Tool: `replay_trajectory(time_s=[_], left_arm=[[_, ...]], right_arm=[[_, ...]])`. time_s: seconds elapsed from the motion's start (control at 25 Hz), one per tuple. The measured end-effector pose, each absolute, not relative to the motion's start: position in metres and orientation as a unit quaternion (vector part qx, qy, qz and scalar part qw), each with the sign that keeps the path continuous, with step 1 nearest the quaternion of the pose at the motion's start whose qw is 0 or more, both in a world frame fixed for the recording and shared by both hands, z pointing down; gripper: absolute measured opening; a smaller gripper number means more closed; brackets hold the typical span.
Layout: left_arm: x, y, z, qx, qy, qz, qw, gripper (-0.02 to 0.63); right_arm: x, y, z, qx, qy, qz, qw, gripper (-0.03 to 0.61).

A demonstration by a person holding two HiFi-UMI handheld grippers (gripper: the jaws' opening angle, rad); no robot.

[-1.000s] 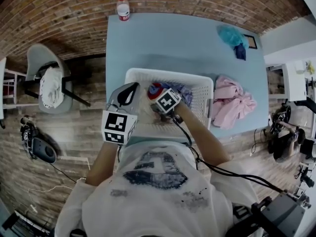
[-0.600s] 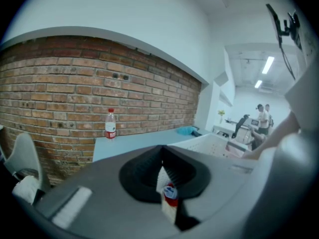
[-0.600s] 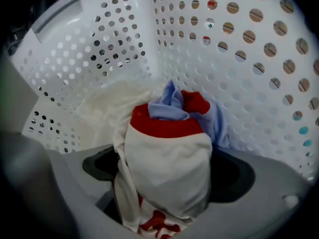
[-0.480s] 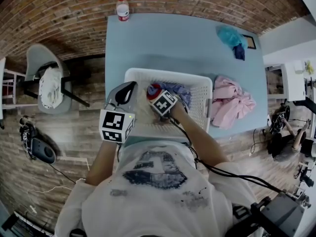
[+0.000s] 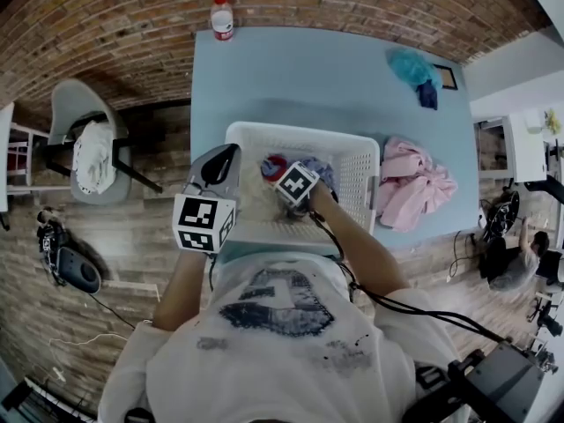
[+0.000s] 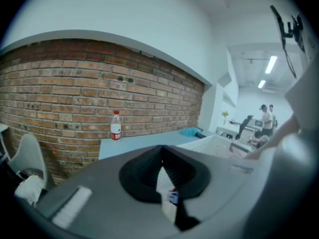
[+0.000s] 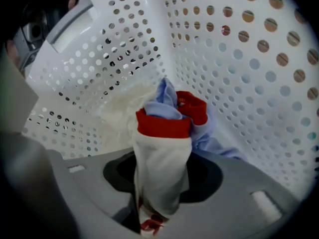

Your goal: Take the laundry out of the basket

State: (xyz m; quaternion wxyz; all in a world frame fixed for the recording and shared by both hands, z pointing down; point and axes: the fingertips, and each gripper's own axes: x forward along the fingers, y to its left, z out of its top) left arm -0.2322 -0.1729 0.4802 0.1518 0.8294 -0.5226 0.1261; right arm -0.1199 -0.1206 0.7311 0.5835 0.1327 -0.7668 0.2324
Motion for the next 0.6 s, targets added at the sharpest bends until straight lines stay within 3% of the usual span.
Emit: replay_trajectory(time_s=[0.28,0.6], left_arm=[[-0.233,-0.169,0.479,0.828,-0.525,0.126,0.153,-0.009],[-0.226,-0.162,0.48,0.829,-0.524,0.134,0.145,-0.009]], right_arm=[[-0.121,-0.12,0.718,0.142,-0.779,0.337,0.509,0.183],[-0.119,-0.13,0.677,0.19,-0.806,0.372,0.419,0.183]])
